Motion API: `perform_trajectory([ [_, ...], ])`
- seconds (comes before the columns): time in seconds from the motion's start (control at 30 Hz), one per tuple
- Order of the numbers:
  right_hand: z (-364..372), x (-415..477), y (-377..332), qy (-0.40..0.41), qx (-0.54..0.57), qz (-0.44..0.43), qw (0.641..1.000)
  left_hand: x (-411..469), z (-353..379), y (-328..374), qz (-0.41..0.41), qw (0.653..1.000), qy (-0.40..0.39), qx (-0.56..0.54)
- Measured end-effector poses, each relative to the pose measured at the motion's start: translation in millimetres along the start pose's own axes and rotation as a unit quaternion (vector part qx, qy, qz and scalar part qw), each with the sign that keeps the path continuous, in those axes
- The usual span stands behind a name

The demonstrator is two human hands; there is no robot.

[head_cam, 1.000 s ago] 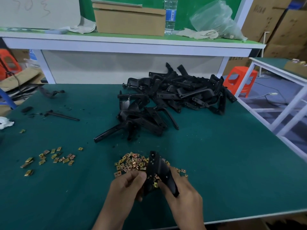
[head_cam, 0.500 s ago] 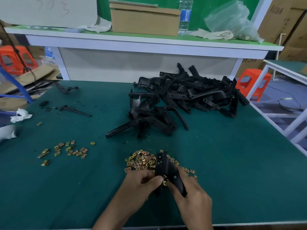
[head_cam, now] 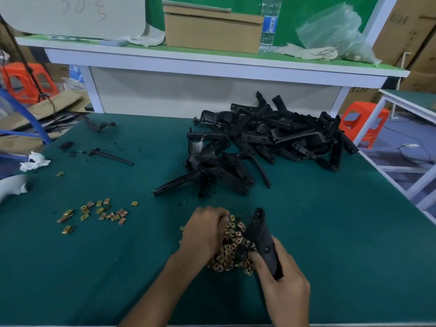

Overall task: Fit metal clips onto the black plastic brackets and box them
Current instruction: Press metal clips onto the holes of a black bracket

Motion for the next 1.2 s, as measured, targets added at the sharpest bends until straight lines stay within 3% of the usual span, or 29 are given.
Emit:
perform_trajectory([
  [0.07,0.2,-0.1,0.3,0.005,0.011,0.006,1.000,14.1,16.0,5.2,0.043,0.996,-0.017,0.073],
  [0.2,0.1,0.7,1.0,-0.004,0.016,0.022,1.000,27.2,30.4,12.0,0.026,0.987,-0.043,0.155],
  [0.37,-0.6,0.1,2.1,-0.013,0.010,0.022,1.000,23.8,17.6,12.2,-0.039,0.999,-0.019,-0.027],
  [0.47,-0.6,0.8,2.2,-0.025,0.002,0.019,1.000,12.7,0.9,6.8,-0.074,0.981,-0.040,-0.176],
  [0.6,-1.7,1.0,-2.0,-0.039,0.004,0.020,0.999,-12.7,-20.5,7.3,-0.130,0.912,-0.028,-0.387],
  [0.7,-2.1,-0.1,-3.2,-0.049,-0.008,0.024,0.998,-27.8,-29.6,14.5,-0.165,0.862,-0.023,-0.479],
  [0.83,-1.8,-0.9,-1.2,-0.056,-0.031,0.032,0.997,-39.3,-34.9,25.3,-0.159,0.838,-0.040,-0.520],
  [1.2,-0.6,-0.6,-1.4,-0.049,-0.031,0.032,0.998,-44.1,-35.5,31.3,-0.162,0.845,-0.021,-0.510],
])
Point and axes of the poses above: each hand's wrist, its own x-axis towards the middle knuckle, its own z-axis out of the palm, y = z × x, the point moved 1 cm from there along x, towards the middle knuckle, and after that the axes turned 3 degrees about y, right-handed, at the moved point
